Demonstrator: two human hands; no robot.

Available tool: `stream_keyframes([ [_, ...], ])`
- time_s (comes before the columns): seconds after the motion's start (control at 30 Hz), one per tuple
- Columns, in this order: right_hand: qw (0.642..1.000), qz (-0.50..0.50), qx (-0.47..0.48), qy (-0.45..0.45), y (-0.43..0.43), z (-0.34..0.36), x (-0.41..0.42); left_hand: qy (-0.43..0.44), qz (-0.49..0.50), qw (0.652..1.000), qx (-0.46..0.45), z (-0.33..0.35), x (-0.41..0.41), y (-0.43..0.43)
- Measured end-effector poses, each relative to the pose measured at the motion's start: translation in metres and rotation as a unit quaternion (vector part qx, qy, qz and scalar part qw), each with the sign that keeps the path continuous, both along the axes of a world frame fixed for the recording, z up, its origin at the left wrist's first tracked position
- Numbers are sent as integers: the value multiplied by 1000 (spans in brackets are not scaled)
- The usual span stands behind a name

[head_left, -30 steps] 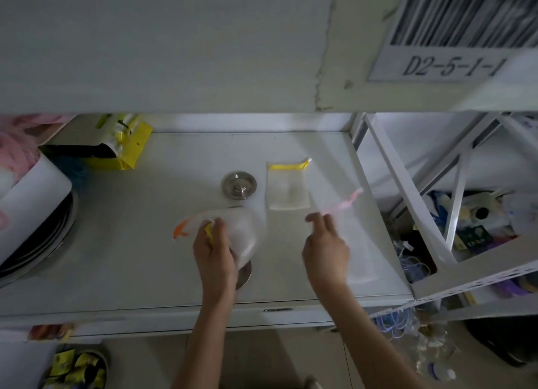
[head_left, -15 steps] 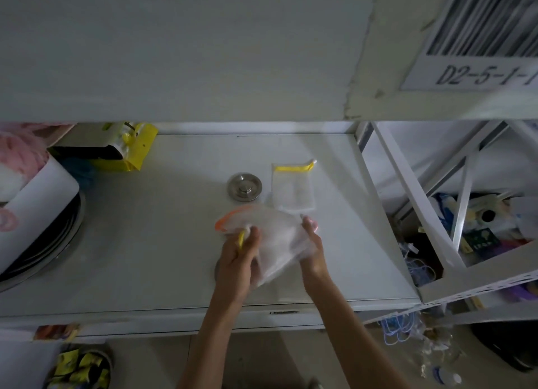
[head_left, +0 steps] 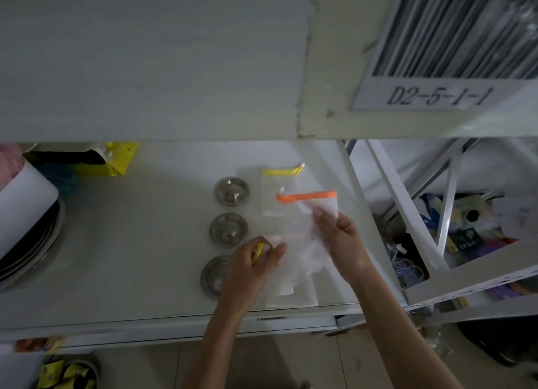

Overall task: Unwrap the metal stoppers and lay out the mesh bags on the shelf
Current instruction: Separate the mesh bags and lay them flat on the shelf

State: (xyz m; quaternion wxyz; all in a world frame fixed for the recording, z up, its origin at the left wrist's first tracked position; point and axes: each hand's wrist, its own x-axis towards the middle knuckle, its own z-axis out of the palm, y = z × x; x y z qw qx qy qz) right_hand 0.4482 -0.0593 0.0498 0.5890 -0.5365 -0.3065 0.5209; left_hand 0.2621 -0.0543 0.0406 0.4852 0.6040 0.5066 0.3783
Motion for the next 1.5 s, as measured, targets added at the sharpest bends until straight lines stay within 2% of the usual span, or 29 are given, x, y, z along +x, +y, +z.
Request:
stream_keyframes([
  [0.07, 986, -99, -27, -134, 9, 5, 20, -4, 14, 1000, -18, -1, -1, 2],
  [0.1, 964, -141, -49, -221, 18, 7, 33, -14, 27, 999, -27, -2, -2, 1],
  [0.2, 850, -195, -119, -474, 55, 13, 69, -19, 66, 996, -50, -1, -7, -3],
  [0.27, 793, -210, -143, -554, 85, 11, 85, -2, 81, 996, -43, -2, -9, -9],
  [0.33, 764, -194, -157, -595, 111, 4, 89, 12, 73, 997, -26, -3, -8, -18],
  [0.4, 752, -146, -177, -618, 134, -12, 89, 26, 66, 997, -11, -4, -8, -27],
  [0.43, 752, -118, -198, -618, 141, -17, 87, 29, 67, 997, -4, -4, -8, -31],
  [0.5, 778, -66, -238, -578, 150, -36, 83, 22, 74, 997, 1, -3, -9, -36],
  [0.63, 777, 78, -199, -592, 149, -62, 68, 16, 95, 995, -37, 2, -9, -38],
  [0.7, 801, 103, -204, -553, 148, -68, 62, -18, 86, 995, -56, 4, -9, -36],
  [0.73, 821, 111, -208, -519, 143, -65, 60, -47, 81, 993, -71, 6, -9, -34],
  [0.77, 856, 97, -206, -464, 133, -56, 54, -83, 82, 989, -92, 7, -7, -33],
  [0.83, 920, 36, -160, -356, 106, -42, 45, -161, 97, 970, -154, 7, 1, -30],
  [0.9, 953, -39, -119, -276, 68, -30, 33, -221, 83, 956, -176, 8, 11, -27],
  [0.97, 979, 3, -144, -144, 27, -22, 18, -248, 44, 955, -159, 11, 21, -27],
  [1.0, 983, 48, -164, -73, 9, -18, 10, -238, 25, 961, -138, 12, 26, -27],
  [1.07, 978, 78, -191, -6, -19, -7, 2, -205, -7, 974, -96, 12, 35, -28],
  [1.17, 986, 40, -151, -54, -49, 2, 1, -180, -45, 978, -92, 13, 47, -32],
  [1.27, 990, -56, -89, -96, -65, 5, 4, -180, -23, 978, -107, 10, 56, -31],
  [1.33, 982, -120, -85, -117, -71, 5, 11, -185, -12, 975, -126, 6, 56, -26],
  [1.5, 961, -237, -98, -103, -83, 2, 41, -171, -12, 970, -173, -4, 48, -11],
])
